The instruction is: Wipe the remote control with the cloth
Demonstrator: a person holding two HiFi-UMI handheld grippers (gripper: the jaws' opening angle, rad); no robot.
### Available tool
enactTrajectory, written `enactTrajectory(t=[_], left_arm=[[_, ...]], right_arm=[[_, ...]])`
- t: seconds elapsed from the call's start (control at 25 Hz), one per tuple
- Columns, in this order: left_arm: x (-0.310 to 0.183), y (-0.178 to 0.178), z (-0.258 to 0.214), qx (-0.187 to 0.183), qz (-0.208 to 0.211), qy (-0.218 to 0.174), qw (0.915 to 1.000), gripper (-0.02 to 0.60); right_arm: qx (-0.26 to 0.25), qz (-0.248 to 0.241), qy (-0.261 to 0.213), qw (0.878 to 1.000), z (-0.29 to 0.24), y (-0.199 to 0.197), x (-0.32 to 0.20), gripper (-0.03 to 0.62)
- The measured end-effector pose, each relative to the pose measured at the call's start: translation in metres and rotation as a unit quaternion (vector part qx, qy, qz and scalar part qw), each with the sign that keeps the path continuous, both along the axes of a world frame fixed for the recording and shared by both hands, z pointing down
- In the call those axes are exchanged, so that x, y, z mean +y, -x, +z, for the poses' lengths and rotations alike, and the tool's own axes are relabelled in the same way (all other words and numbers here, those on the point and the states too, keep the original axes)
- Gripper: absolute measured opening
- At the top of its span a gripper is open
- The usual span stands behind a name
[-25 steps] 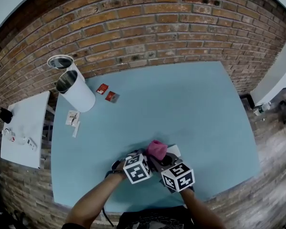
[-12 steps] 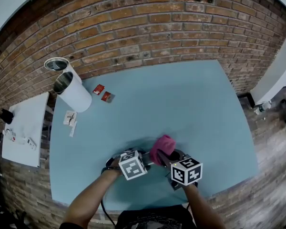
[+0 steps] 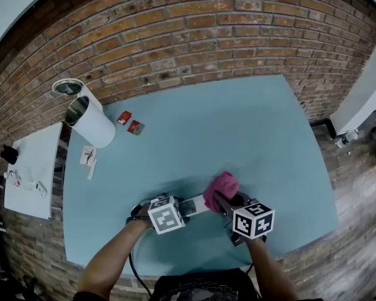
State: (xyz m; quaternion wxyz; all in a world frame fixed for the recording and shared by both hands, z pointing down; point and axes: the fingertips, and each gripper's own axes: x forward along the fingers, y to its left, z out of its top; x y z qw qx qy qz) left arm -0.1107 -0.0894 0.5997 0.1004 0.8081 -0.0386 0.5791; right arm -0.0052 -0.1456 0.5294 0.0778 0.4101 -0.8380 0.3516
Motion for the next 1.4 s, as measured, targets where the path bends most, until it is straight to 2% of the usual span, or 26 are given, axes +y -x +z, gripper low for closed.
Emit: enactTrajectory(t=[0.24, 0.6, 0.8, 1.0, 1.2, 1.4], left_arm=[[0.001, 0.001, 0.002, -0.034, -0.001, 0.012, 0.9994, 0.287], [0.001, 0.003, 0.004, -0.062, -0.003, 0.015, 0.998, 0.287], [0.001, 0.004, 0.003, -0.081, -0.003, 0.019, 0.9965, 0.287], [0.001, 0.004, 0.005, -0.091, -0.006, 0.019, 0.9956, 0.287], [0.001, 0.004, 0.006, -0.102, -0.004, 0.021, 0.9946, 0.287], [0.0, 0.004, 0.004, -0.091, -0.006, 0.022, 0.9956, 0.287]], right_arm=[[-0.003, 0.006, -0.002, 1.0, 0.001, -0.02, -0.006, 0.066], [-0.008, 0.041, 0.003, 0.999, 0.008, -0.054, -0.019, 0.066], [-0.016, 0.046, -0.011, 0.999, 0.005, -0.052, -0.035, 0.066], [0.011, 0.052, -0.042, 0.998, 0.008, -0.044, -0.05, 0.064], [0.059, 0.029, -0.062, 0.996, 0.011, -0.036, -0.049, 0.064], [0.085, 0.018, -0.067, 0.994, 0.013, -0.031, -0.045, 0.064]])
